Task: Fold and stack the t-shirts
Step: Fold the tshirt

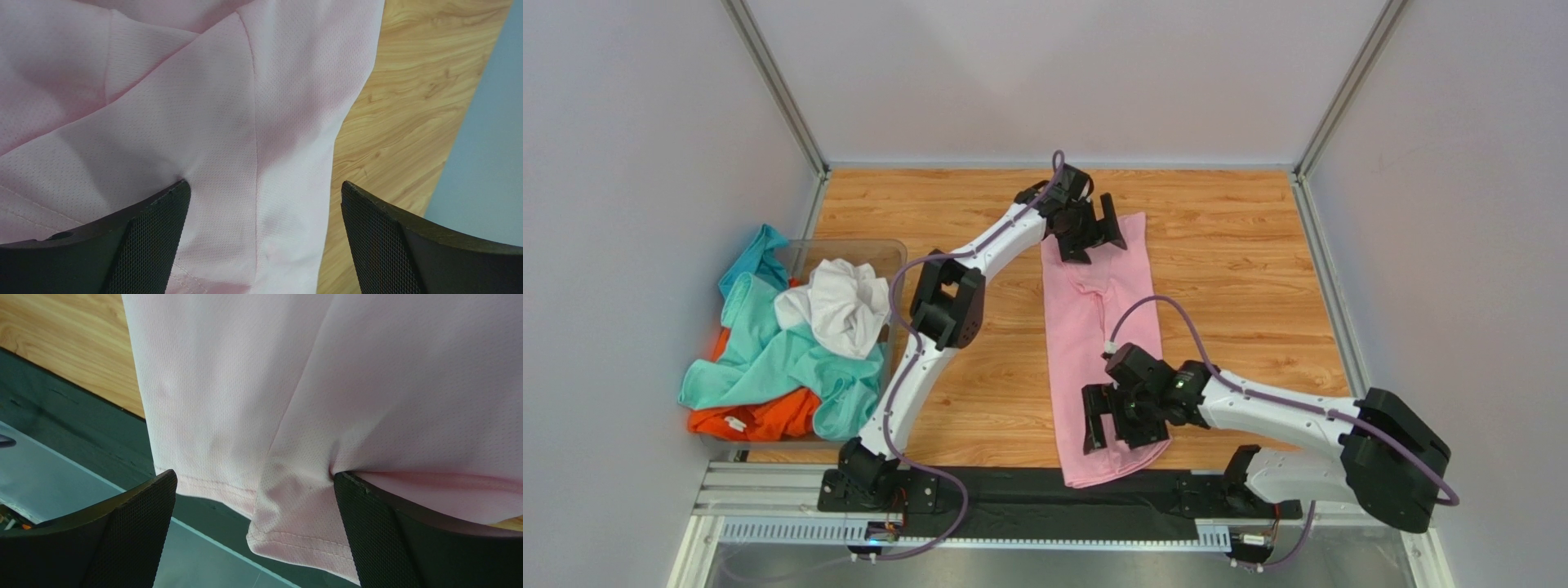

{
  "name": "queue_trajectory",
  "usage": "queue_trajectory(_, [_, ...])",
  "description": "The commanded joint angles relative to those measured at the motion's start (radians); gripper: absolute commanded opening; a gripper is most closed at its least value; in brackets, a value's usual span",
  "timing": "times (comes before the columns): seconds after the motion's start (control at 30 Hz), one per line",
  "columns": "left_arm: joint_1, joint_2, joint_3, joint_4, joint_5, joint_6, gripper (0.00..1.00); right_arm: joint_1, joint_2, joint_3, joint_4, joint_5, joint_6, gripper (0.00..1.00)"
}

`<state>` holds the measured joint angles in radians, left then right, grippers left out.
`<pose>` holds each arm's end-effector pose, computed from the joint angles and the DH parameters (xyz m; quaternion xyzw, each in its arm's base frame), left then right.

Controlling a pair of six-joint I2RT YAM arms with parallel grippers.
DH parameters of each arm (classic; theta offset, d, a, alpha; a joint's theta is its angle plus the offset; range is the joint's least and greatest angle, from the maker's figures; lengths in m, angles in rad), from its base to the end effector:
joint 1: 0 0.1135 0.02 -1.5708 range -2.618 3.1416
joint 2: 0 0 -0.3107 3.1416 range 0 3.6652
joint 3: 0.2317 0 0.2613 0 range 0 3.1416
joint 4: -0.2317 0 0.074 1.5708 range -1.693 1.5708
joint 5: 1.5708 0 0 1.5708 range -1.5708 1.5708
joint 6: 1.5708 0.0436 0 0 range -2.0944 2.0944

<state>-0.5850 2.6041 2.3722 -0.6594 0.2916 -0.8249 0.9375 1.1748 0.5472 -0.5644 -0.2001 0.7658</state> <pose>0.5108 -0.3533 0.1825 -0.0636 0.9319 -0.3180 0.1624 0.1022 0.1538 0.1909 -0.1025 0.9720 0.2056 0.0496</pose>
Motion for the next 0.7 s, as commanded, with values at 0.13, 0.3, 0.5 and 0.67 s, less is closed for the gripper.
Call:
queue_trajectory(0.13, [0.027, 0.068, -0.037, 0.081, 0.095, -0.083, 1.0, 0.112, 0.026, 0.138, -0.023, 0.004, -0.063, 1.0])
queue_trajectory(0.3, [0.034, 0.045, -0.038, 0.113, 0.095, -0.068, 1.0, 0.121, -0.075, 0.229, -0.113, 0.063, -0.118, 1.0])
queue_trajectory(0.5, [0.042, -0.064, -0.015, 0.168, 0.118, -0.036, 1.0, 0.107, -0.126, 0.277, -0.219, 0.252, -0.117, 1.0])
queue_trajectory(0.67, [0.042, -0.225, -0.008, 0.149, 0.181, 0.039, 1.0, -0.025, -0.08, 0.292, -0.209, 0.295, -0.16, 1.0])
